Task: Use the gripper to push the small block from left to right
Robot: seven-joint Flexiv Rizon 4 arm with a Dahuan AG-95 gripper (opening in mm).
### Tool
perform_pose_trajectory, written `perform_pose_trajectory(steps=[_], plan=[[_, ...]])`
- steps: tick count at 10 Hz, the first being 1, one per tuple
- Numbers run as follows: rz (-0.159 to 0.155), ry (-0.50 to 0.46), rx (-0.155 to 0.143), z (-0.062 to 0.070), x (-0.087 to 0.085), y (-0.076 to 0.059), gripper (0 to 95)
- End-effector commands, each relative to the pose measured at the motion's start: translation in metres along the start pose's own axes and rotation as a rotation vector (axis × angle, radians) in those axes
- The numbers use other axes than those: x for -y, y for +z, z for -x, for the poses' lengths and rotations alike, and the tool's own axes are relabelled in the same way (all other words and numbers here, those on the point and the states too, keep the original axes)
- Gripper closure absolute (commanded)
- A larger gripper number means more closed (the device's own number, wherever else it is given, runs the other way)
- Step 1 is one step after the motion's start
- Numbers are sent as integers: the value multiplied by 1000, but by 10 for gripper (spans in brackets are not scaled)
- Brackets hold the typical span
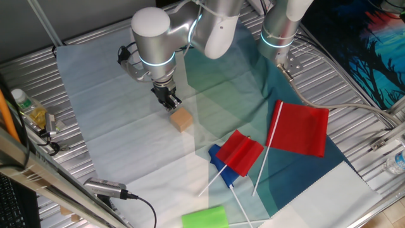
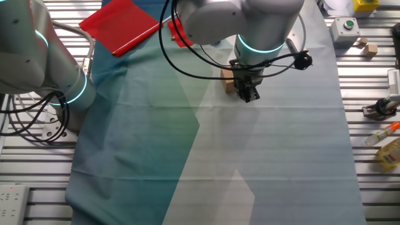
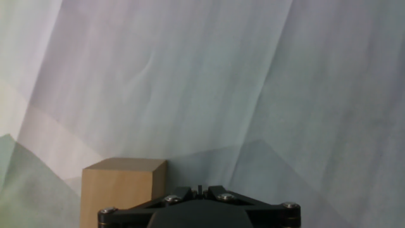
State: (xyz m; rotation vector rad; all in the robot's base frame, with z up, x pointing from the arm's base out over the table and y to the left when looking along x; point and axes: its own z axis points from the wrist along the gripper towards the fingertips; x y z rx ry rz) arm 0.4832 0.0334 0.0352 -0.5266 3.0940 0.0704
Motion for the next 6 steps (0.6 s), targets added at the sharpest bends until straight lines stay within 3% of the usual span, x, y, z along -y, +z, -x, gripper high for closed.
perform_pose_trajectory(steps=[1,3,6], plan=[[2,15,-23,4,-7,-8,950],[-7,31,-26,12,-22,-10,950],[-7,39,-25,11,-28,-10,950]])
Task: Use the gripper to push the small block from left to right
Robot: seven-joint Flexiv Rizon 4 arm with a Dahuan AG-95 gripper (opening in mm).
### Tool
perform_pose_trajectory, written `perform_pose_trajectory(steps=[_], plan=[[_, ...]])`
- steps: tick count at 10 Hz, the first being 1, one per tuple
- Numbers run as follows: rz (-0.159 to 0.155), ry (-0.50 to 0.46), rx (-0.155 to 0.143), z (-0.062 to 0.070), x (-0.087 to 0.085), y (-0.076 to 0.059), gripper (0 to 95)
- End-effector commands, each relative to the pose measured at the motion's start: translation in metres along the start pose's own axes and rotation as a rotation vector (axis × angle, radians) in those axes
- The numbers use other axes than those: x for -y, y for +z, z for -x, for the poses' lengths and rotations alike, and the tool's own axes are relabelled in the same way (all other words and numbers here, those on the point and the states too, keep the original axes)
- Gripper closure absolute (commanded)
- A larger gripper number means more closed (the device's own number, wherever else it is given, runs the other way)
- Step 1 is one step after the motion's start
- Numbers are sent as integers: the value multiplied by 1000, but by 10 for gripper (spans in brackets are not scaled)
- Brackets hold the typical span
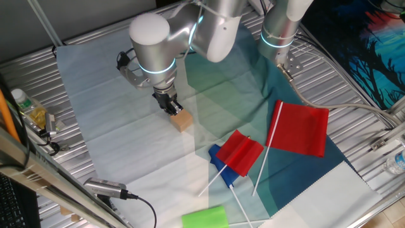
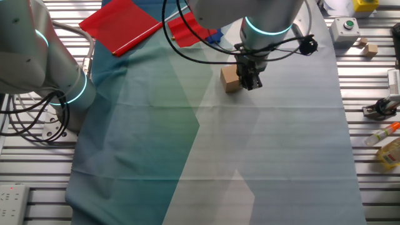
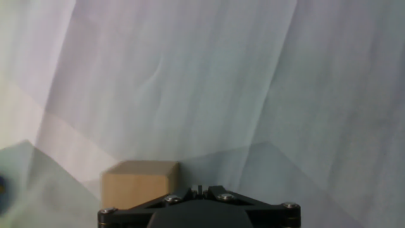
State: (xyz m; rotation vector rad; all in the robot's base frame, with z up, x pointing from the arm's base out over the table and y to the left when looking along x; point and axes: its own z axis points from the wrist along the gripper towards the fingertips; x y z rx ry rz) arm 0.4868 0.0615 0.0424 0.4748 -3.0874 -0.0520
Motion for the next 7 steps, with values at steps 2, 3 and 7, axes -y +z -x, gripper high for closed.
perform_pose_trajectory(steps=[2,3,7], plan=[[1,9,-5,-2,-5,-3,950],[3,15,-6,-3,-9,-4,950],[5,23,-10,2,-13,-4,950]])
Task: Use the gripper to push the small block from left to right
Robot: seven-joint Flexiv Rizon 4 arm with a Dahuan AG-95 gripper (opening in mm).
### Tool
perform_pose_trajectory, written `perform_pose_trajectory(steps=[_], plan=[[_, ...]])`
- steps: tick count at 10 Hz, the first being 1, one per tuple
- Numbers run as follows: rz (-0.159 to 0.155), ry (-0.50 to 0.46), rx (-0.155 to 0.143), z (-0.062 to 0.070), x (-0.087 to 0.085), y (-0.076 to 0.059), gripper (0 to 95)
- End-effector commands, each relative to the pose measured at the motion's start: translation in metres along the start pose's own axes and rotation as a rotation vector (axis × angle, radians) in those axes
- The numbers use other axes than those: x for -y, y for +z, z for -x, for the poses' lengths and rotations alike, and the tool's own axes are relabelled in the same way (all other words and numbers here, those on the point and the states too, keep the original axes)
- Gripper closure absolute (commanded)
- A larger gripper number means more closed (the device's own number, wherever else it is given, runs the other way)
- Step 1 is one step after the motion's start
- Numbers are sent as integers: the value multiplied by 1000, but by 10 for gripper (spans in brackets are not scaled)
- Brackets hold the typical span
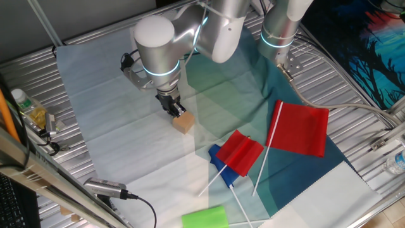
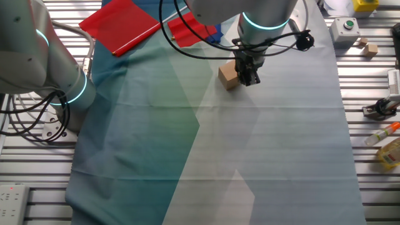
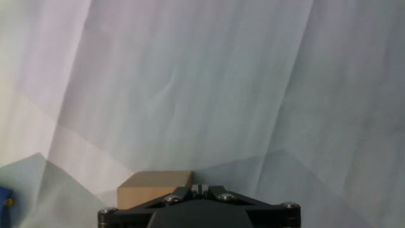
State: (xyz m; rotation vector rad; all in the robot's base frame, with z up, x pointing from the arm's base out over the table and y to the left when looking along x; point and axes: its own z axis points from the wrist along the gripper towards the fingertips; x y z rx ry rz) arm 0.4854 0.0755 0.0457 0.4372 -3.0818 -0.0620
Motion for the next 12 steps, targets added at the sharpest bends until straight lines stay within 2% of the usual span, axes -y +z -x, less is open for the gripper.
perform_pose_trajectory(steps=[1,5,7,10,12], plan=[[-4,0,-2,0,0,-2,950],[-7,-7,-3,0,1,-3,950],[-7,-25,-2,-2,10,-4,950],[-7,-43,11,-15,20,1,950],[-7,-46,10,-17,20,-1,950]])
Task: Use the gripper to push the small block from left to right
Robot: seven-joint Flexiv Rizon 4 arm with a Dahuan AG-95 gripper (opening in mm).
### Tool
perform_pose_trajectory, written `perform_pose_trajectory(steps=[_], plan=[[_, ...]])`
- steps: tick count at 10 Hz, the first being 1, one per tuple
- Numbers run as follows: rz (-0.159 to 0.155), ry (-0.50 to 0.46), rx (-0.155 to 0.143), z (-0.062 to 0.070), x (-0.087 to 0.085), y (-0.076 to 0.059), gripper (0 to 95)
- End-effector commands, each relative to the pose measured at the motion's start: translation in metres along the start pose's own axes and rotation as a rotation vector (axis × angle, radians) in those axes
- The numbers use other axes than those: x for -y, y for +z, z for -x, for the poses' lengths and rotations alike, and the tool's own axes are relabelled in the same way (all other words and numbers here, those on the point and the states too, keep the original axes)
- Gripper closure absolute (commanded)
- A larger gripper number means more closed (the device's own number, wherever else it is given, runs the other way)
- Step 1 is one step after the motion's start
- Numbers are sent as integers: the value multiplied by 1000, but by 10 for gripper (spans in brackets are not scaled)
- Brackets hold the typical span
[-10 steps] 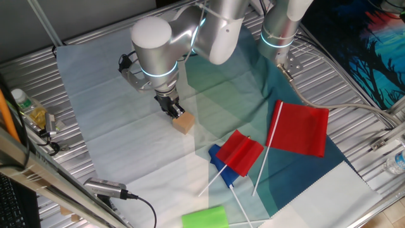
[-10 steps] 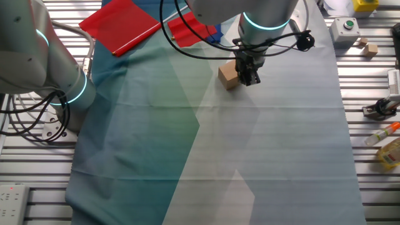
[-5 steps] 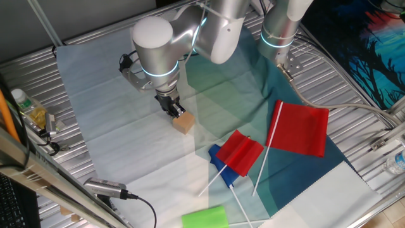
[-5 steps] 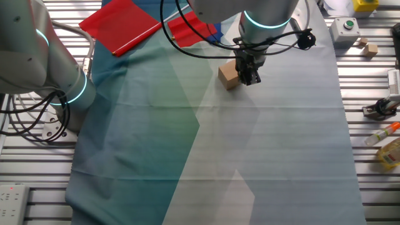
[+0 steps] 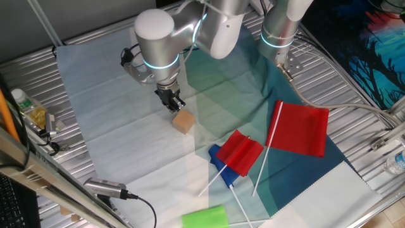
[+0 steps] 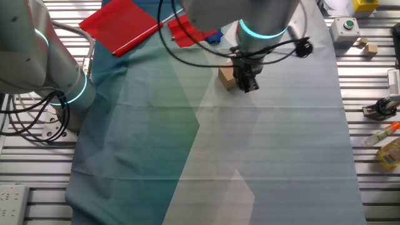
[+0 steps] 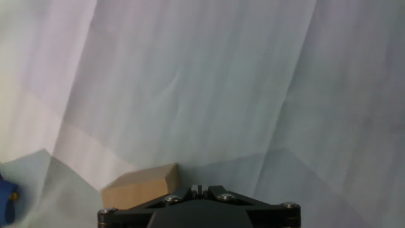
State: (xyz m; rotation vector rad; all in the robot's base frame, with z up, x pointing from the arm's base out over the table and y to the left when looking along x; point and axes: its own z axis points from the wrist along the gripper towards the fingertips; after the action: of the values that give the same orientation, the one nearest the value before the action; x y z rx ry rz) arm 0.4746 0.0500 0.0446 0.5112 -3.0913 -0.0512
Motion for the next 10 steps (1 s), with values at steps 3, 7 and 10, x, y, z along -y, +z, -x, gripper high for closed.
perform_pose_trajectory(steps=[3,7,10], plan=[[5,1,-8,-2,-4,-3,950],[4,14,-4,-4,-12,0,950],[6,15,-5,-3,-12,-1,950]])
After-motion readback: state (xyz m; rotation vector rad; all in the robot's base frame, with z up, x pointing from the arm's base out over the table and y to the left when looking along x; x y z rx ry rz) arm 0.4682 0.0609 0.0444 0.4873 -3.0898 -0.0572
